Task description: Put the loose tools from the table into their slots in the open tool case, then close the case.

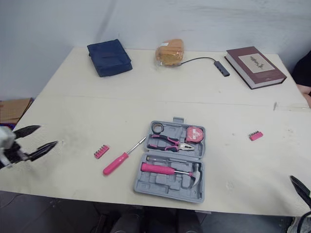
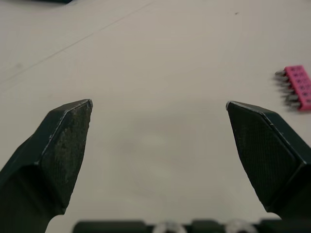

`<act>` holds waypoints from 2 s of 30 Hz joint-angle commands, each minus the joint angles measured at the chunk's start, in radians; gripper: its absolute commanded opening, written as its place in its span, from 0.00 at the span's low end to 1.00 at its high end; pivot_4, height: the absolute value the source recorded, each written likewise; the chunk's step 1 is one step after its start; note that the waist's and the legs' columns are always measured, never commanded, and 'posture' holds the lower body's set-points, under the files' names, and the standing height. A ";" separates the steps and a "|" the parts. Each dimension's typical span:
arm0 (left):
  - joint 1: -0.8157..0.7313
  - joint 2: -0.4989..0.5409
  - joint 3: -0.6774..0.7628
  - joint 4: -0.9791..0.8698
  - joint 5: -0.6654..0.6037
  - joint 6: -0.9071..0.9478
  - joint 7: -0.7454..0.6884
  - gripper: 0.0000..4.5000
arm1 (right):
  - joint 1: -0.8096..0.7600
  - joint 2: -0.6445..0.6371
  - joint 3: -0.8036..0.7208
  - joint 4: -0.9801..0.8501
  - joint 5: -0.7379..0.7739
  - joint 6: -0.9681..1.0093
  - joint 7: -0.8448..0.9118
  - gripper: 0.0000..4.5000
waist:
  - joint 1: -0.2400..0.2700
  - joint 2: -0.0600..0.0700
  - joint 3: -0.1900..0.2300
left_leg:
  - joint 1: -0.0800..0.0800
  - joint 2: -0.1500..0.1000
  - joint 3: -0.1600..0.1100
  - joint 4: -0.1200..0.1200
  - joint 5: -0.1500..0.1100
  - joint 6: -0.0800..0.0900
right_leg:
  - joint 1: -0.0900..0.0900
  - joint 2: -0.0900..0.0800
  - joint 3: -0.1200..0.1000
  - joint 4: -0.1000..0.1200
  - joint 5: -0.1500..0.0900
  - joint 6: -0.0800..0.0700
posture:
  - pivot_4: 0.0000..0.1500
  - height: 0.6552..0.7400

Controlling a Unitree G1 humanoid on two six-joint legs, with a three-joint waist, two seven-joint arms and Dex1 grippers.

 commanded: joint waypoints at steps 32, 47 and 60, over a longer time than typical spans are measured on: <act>0.108 -0.107 -0.154 -0.520 -0.144 0.265 0.098 0.99 | -0.152 0.066 0.469 -0.696 0.173 0.196 0.080 1.00 | -0.012 0.000 0.000 | 0.001 0.002 -0.001 -0.009 0.003 -0.007 | -0.003 0.002 -0.003 0.003 -0.002 -0.004 | 1.00 1.00; 0.111 -0.248 -0.305 -0.415 0.002 0.205 0.198 0.99 | -0.192 0.102 0.551 -0.631 0.102 0.138 0.145 1.00 | 0.000 -0.001 0.000 | 0.001 0.002 -0.001 -0.001 0.002 -0.005 | -0.002 0.002 -0.003 0.005 -0.001 -0.004 | 1.00 1.00; 0.085 -0.261 -0.396 -0.383 0.042 0.268 0.220 0.87 | -0.204 0.097 0.575 -0.674 0.070 0.175 0.083 1.00 | 0.001 0.000 -0.001 | 0.001 0.002 -0.001 0.000 0.002 -0.005 | -0.001 0.002 -0.003 0.005 -0.001 -0.004 | 1.00 1.00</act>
